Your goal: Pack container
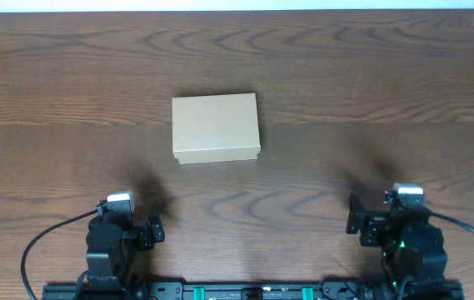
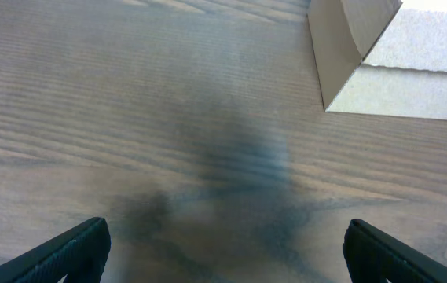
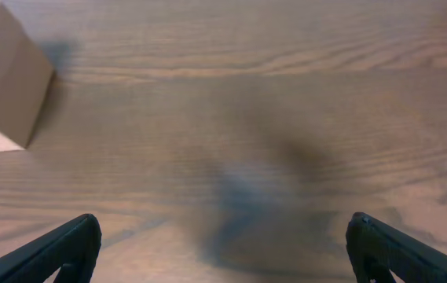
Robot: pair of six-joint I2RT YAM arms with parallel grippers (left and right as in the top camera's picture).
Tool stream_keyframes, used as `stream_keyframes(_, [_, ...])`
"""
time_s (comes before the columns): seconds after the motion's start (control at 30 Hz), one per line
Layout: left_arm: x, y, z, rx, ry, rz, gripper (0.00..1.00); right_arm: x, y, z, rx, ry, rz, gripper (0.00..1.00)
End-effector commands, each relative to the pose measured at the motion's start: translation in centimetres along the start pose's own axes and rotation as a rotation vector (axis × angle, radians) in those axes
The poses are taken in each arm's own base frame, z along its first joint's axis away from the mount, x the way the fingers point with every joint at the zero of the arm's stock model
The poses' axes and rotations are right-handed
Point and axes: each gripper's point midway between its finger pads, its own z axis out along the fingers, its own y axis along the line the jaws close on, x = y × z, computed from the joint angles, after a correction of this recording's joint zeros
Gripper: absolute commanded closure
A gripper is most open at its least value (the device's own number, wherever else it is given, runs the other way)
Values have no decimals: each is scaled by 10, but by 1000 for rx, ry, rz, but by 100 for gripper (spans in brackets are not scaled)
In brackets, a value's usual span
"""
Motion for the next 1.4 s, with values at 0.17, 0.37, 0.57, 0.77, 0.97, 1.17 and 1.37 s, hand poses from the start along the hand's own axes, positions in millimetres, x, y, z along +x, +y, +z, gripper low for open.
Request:
stream_keyframes(0.17, [6,3,3,-12,13,19,5,22,-12,13,48,-14,14,1])
stream_keyframes(0.37, [6,3,3,-12,13,19,5,52,-13,29,50,63,13,1])
stream_keyframes(0.57, [6,3,3,-12,13,19,5,53,-14,30,54,67,-7,1])
stream_keyframes(0.77, [6,3,3,-12,13,19,5,53,-14,30,54,67,-7,1])
stream_keyframes(0.97, [6,3,3,-12,13,19,5,53,-14,30,54,67,-8,1])
stream_keyframes(1.17, [6,3,3,-12,13,19,4,53,-14,30,54,67,-8,1])
stream_keyframes(1.37, [6,3,3,-12,13,19,4,53,-14,30,54,67,-8,1])
